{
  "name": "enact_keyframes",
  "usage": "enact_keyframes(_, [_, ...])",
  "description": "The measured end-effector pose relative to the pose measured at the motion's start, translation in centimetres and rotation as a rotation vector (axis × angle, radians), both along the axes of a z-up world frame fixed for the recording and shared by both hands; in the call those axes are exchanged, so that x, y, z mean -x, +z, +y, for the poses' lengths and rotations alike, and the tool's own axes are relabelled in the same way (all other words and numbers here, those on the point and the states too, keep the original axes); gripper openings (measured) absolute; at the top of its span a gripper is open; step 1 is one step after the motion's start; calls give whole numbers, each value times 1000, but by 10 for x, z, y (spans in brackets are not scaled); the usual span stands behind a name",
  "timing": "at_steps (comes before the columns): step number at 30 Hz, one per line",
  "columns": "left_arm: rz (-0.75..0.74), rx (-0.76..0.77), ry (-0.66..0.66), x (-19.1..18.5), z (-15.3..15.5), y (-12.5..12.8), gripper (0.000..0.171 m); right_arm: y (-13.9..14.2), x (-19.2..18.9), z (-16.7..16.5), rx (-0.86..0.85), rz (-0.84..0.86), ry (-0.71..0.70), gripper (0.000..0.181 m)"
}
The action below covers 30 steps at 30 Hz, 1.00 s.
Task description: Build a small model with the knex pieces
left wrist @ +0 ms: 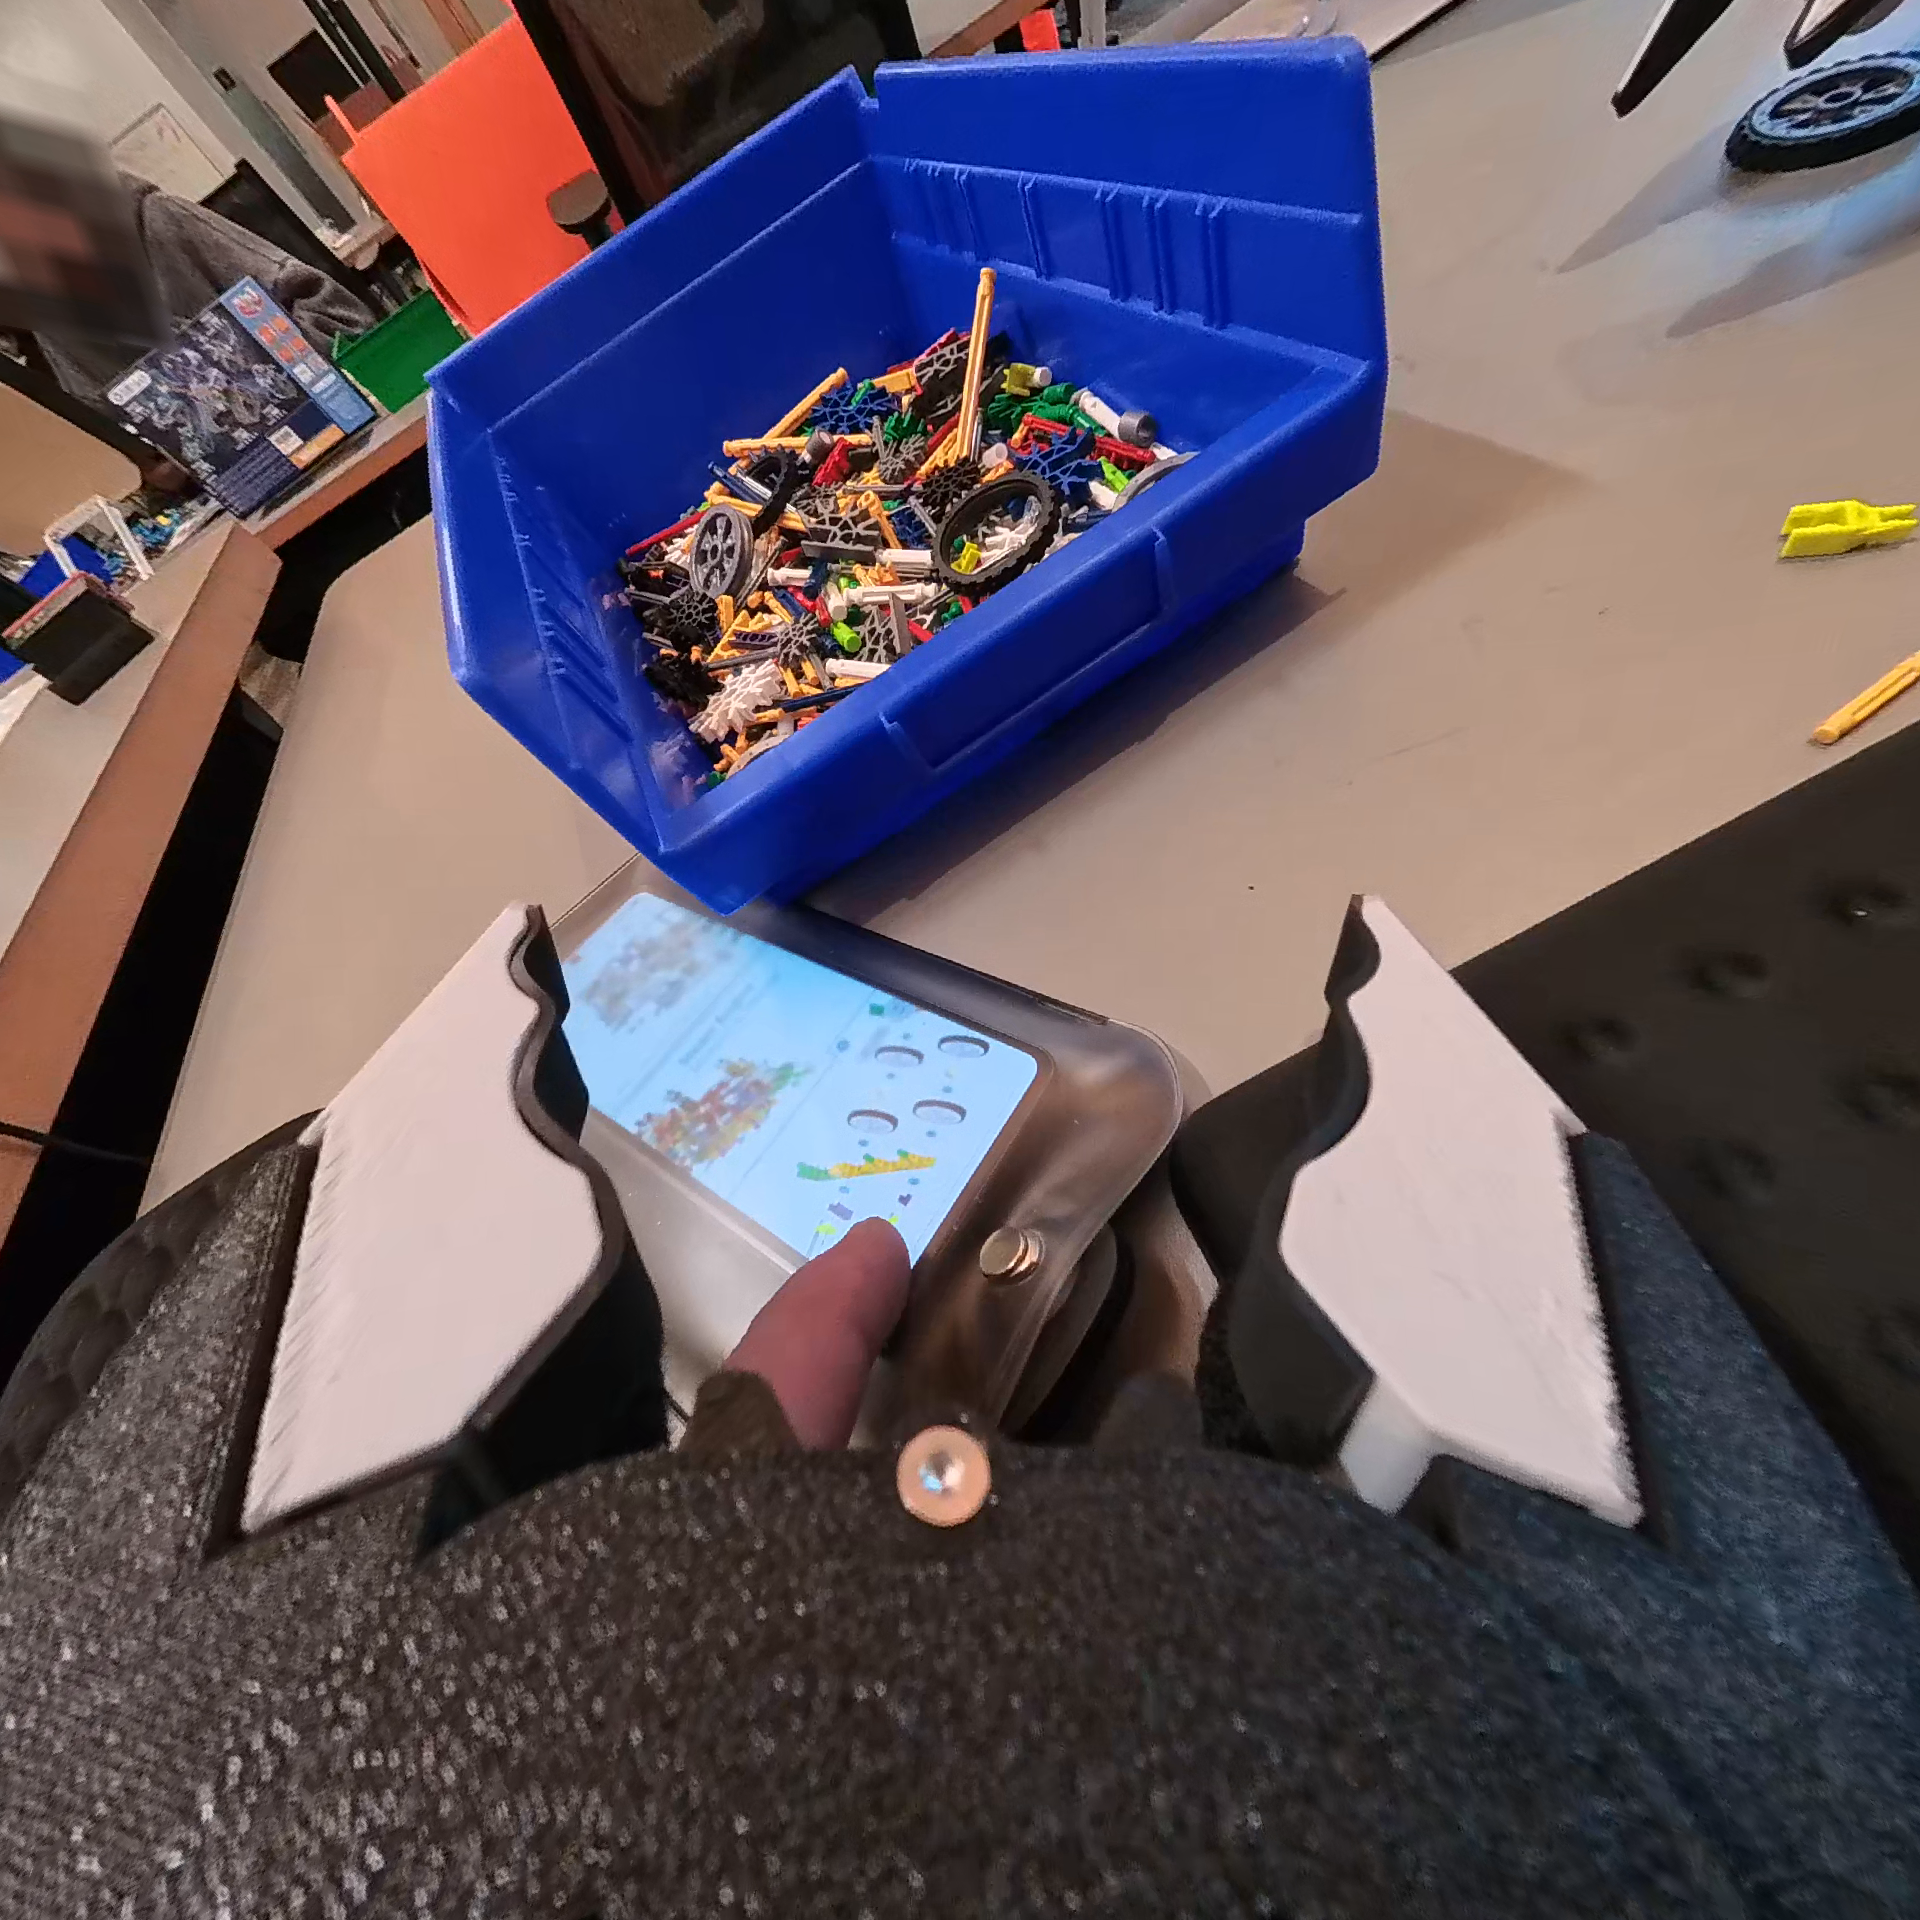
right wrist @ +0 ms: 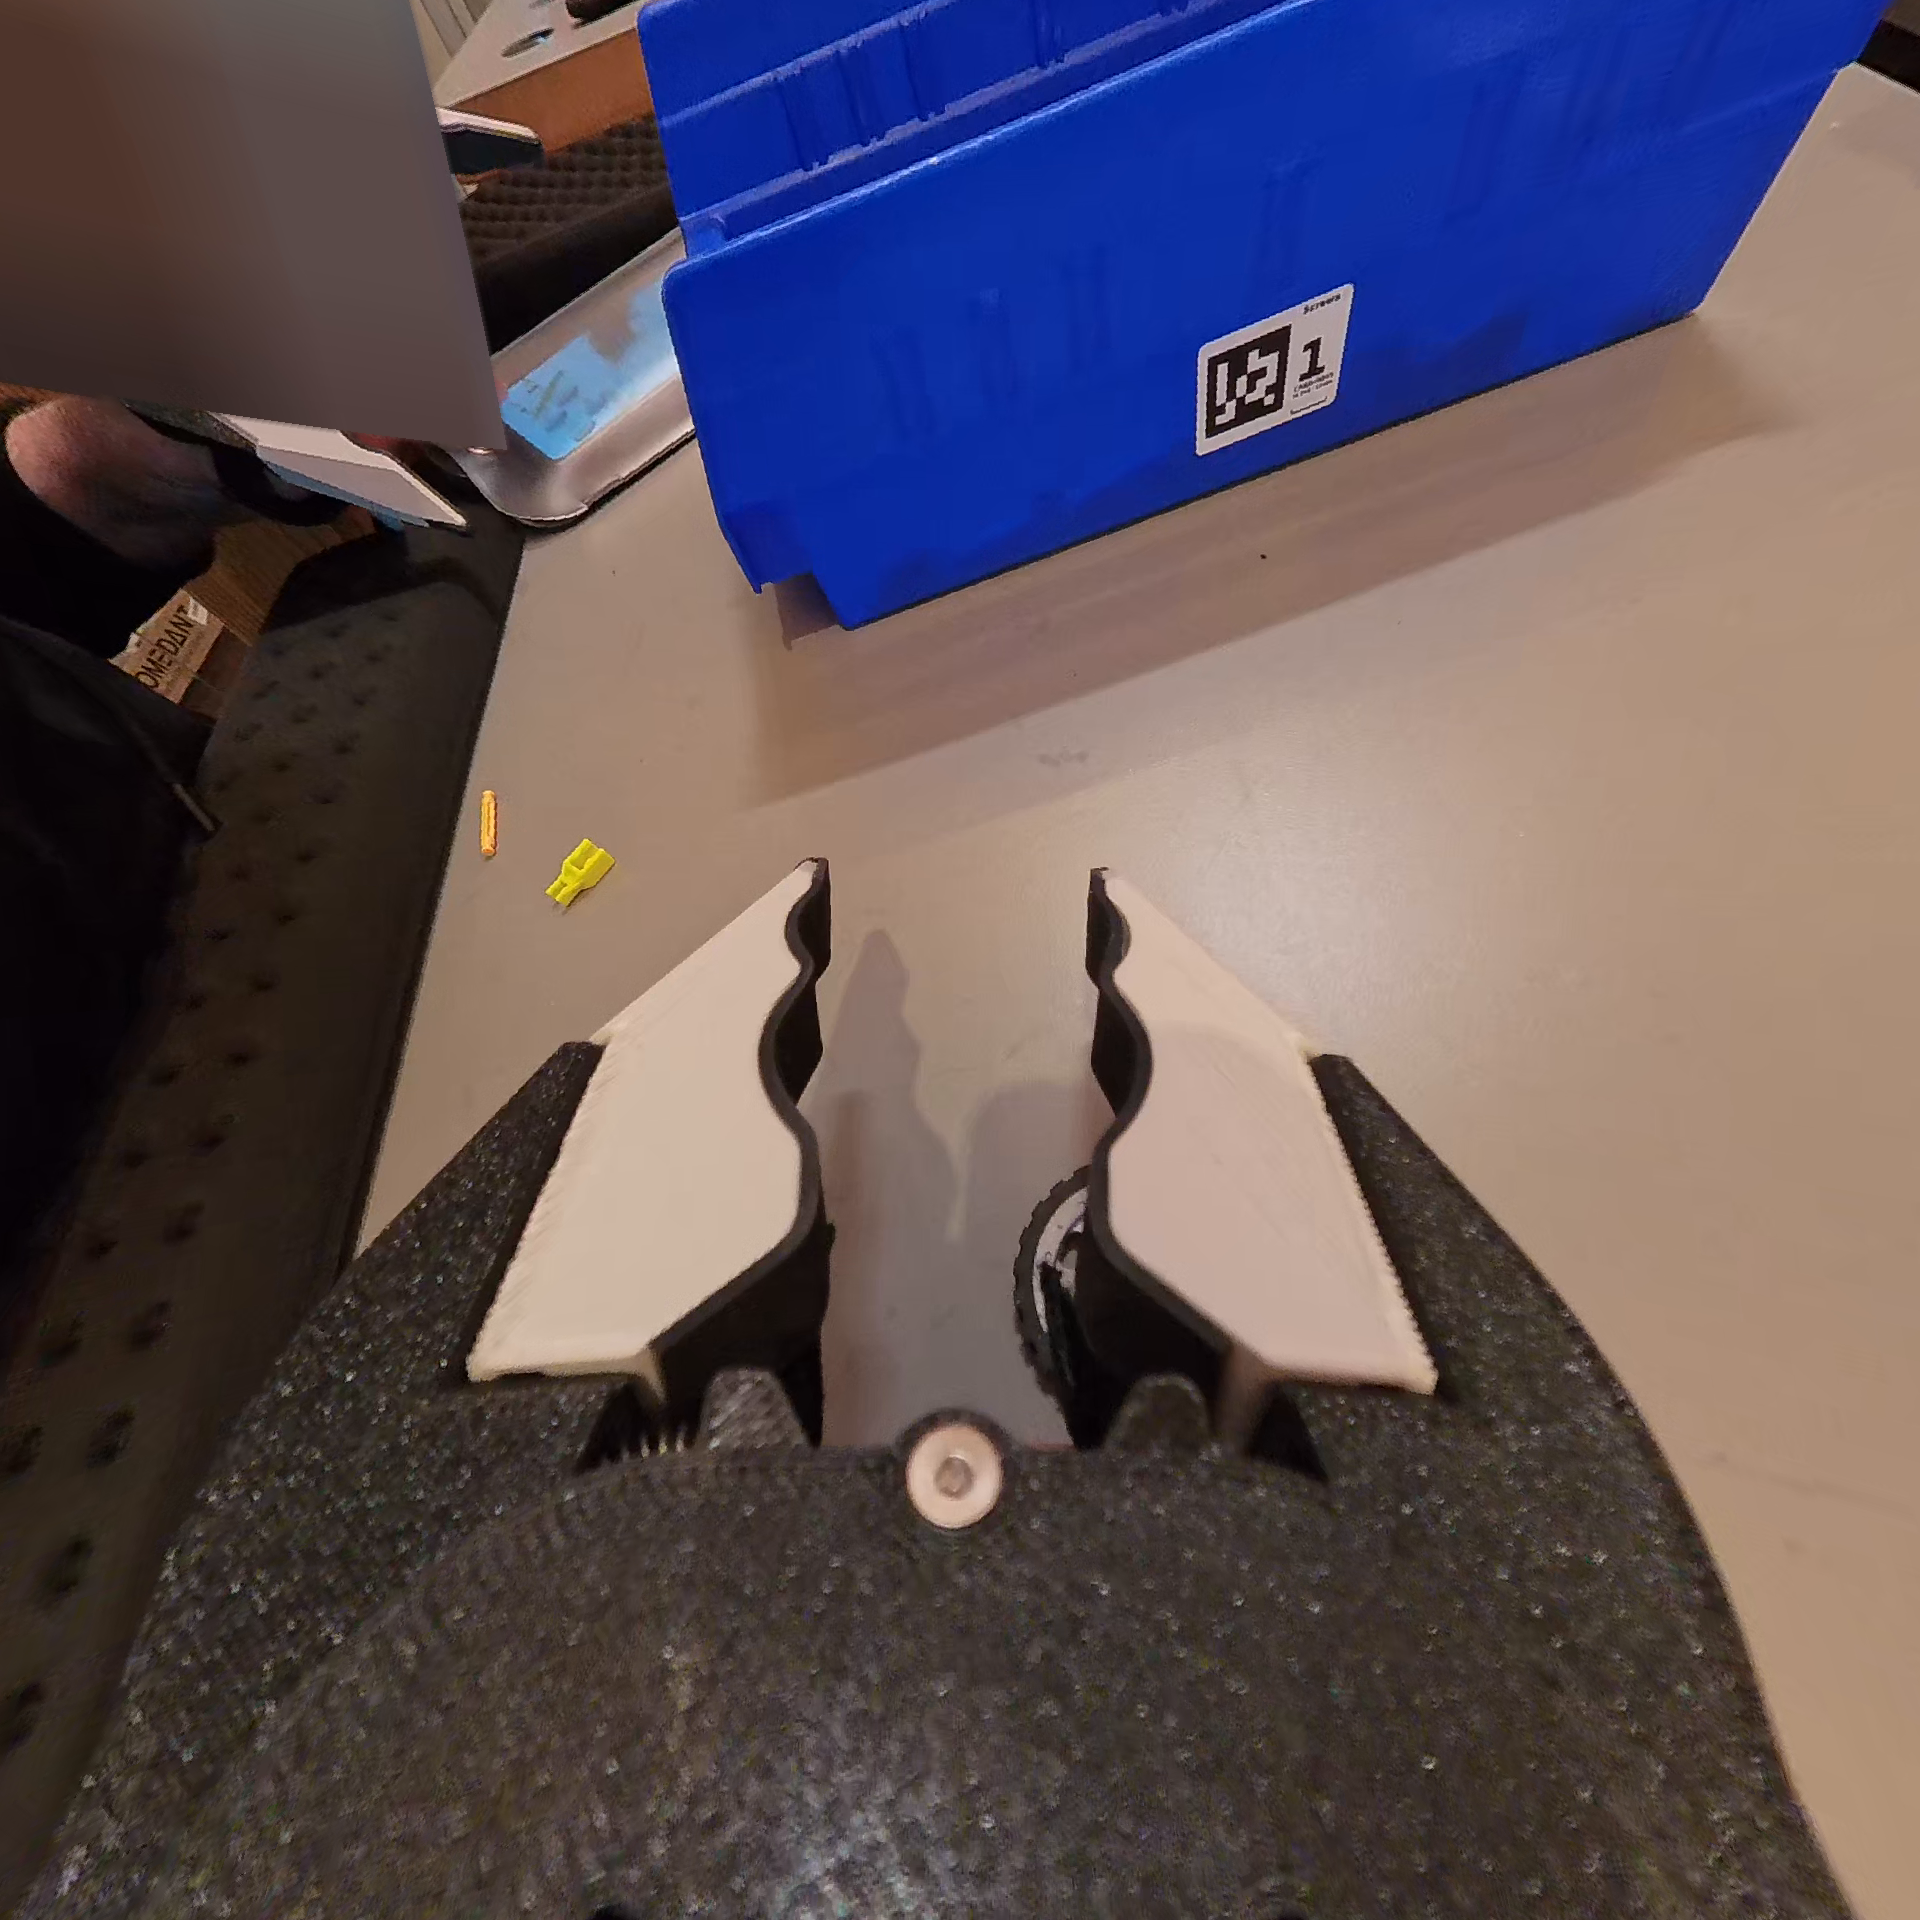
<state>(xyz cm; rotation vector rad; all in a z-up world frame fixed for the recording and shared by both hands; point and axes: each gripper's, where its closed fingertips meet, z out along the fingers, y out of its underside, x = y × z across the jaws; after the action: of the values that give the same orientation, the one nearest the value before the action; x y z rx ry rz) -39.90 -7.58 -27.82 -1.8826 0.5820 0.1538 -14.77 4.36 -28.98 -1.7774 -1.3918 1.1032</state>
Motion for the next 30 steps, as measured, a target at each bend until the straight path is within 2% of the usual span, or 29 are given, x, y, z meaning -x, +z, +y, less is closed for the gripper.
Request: enact_keyframes(30, [1,51,-27,-4,1,-6,136,-1,0,-1,-6,-5,6,49])
